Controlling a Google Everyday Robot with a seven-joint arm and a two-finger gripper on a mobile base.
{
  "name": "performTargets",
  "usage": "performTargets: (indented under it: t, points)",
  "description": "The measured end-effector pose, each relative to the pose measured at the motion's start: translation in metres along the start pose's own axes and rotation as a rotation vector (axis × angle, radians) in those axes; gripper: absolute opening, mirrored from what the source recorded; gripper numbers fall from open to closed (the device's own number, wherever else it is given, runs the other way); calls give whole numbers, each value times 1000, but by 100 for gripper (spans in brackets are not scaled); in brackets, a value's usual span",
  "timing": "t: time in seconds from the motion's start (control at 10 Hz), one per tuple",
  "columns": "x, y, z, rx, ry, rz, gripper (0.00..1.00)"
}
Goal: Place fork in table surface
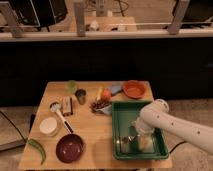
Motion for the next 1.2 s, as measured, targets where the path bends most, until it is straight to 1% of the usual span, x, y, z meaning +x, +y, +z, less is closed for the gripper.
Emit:
performTargets:
  t: [0.1, 0.2, 0.3, 0.4, 0.8, 0.9, 1.0, 1.2]
  points:
    - [4, 0, 5, -2, -4, 3, 78]
    - [6, 1, 11, -5, -6, 4, 73]
    - [8, 1, 15, -5, -9, 5, 65]
    - [8, 0, 16, -5, -8, 1, 52]
    - [8, -2, 4, -3, -6, 0, 11]
    - [8, 3, 5, -15, -3, -4, 3]
    - [9, 3, 3, -15, -3, -3, 0]
    - [10, 4, 2, -15, -2, -2, 0]
